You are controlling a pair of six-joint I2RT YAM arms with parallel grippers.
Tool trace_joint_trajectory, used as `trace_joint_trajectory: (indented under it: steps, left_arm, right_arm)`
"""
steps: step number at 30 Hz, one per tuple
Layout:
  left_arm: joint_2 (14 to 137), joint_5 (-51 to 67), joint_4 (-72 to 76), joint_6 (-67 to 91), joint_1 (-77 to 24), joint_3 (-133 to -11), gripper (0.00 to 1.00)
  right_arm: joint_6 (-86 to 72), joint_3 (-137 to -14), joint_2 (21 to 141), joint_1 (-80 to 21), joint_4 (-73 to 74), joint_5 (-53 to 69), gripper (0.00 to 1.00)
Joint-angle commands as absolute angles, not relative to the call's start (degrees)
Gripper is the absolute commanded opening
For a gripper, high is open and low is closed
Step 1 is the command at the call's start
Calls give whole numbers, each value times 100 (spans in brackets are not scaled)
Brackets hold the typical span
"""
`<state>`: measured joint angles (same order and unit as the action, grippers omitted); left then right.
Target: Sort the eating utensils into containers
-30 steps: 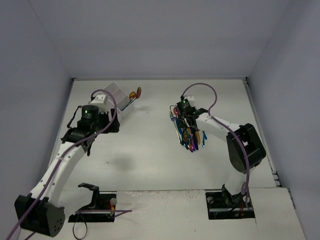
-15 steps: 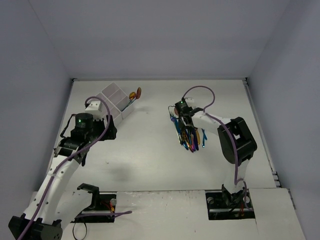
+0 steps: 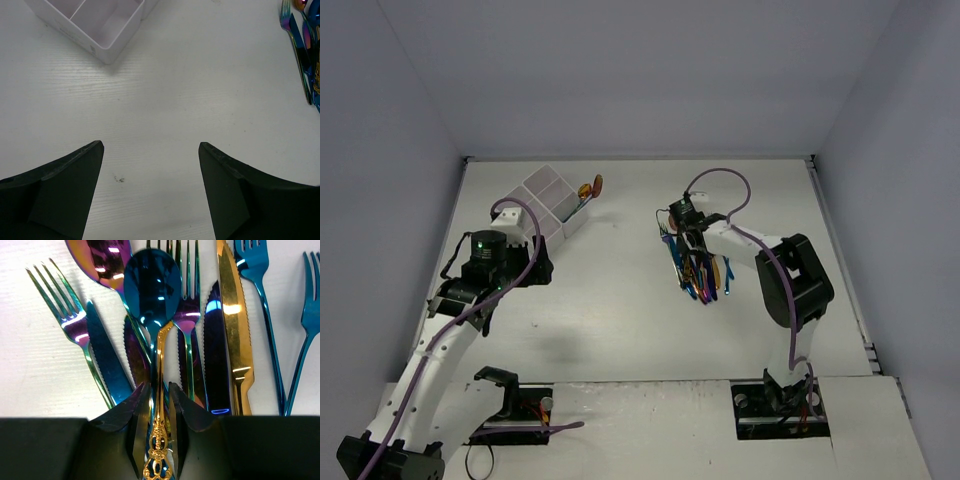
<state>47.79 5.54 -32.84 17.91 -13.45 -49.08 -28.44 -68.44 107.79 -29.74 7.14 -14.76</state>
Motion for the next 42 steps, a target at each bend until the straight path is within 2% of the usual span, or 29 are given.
trace_joint_trajectory:
  steps: [1,6,18,42]
  left_arm:
    - [4755,571,-3111,1796,-1365,-5016,74]
    - [4755,595,-3129,1795,-1369,-5001,74]
    - [4764,606,-3177,1775,-1366,-4997,74]
    - [4843,633,-3130,1811,-1370,-4956,74]
  right_arm:
    - [-2726,-7247,10633,-3032,653,-1711,16]
    - [-2589,-7452,10847,-3026,650,-1670,10]
    - [-2712,-7602,11250,-2922,664,-1903,11]
    - [-2281,-7339,10814,-2881,650,-1893,11]
